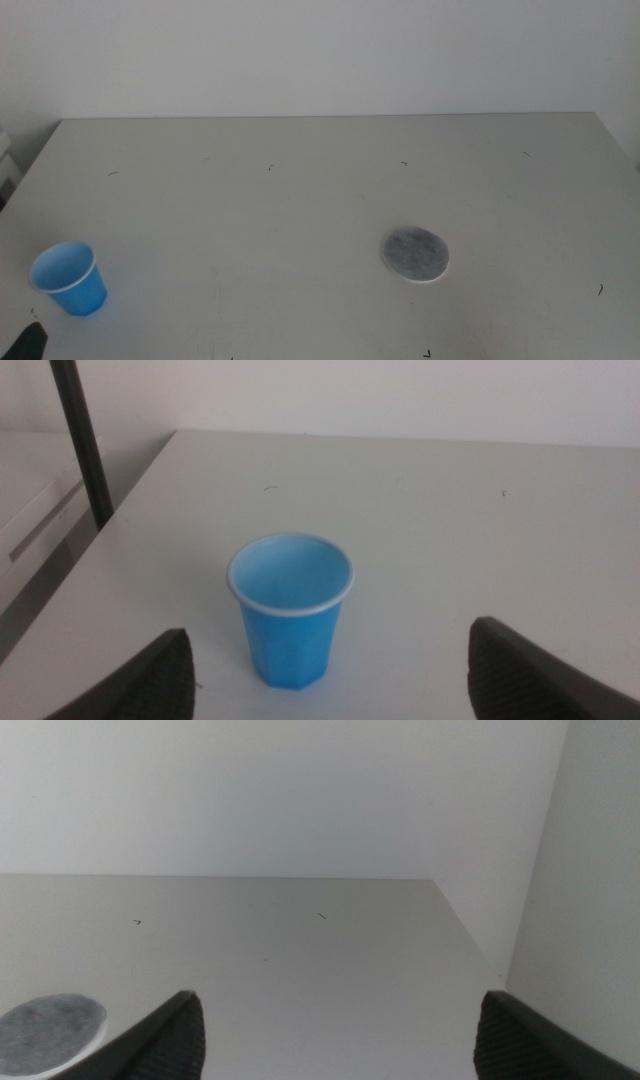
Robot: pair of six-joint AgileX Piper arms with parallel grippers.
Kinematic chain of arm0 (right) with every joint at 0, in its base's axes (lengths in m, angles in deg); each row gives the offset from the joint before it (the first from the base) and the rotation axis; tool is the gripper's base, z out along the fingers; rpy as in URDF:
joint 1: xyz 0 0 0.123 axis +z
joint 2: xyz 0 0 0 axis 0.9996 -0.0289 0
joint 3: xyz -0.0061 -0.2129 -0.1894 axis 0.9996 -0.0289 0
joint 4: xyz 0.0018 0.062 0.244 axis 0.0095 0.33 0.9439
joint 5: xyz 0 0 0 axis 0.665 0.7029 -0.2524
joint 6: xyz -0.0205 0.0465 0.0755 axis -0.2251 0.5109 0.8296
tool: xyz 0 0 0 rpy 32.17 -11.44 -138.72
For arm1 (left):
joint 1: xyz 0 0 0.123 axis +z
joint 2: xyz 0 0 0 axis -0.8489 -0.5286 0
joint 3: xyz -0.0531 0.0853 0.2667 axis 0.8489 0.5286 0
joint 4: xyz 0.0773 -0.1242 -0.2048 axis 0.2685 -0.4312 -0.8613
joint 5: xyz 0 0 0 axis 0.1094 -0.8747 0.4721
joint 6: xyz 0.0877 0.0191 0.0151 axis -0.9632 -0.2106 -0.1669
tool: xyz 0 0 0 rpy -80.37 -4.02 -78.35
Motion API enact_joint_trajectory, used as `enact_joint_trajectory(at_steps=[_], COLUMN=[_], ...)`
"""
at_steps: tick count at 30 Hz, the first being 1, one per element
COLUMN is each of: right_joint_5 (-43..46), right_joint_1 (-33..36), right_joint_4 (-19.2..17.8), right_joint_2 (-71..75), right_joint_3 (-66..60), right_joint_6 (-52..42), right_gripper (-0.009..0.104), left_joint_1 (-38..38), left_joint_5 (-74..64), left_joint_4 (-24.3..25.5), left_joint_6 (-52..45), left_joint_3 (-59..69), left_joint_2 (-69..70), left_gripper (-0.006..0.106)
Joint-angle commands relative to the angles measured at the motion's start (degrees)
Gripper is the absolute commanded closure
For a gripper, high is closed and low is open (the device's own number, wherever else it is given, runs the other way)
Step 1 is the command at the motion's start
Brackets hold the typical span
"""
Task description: Place an empty cup on a cup mat.
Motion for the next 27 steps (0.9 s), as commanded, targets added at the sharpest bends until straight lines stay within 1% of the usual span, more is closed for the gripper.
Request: enact_joint_trajectory(at_steps=[1, 6, 16, 27], right_joint_5=[4.48, 4.48, 4.48, 4.48], right_joint_1=[0.06, 0.06, 0.06, 0.06], right_joint_4=[-0.52, -0.52, -0.52, -0.52], right_joint_2=[1.1, 1.1, 1.1, 1.1], right_joint_3=[0.66, 0.66, 0.66, 0.66], right_joint_6=[-0.49, -0.49, -0.49, -0.49], right_gripper=[0.001, 0.001, 0.001, 0.001], left_joint_1=[-0.38, -0.38, -0.38, -0.38], left_joint_5=[4.29, 2.25, -2.22, -14.84], left_joint_4=[-0.23, -0.12, 0.82, 0.27], left_joint_6=[0.66, 0.66, 0.66, 0.73], left_joint_3=[-3.62, -8.64, -19.48, -34.83], left_joint_2=[0.79, -0.61, -8.22, -21.05], left_gripper=[-0.005, -0.005, -0.005, -0.005])
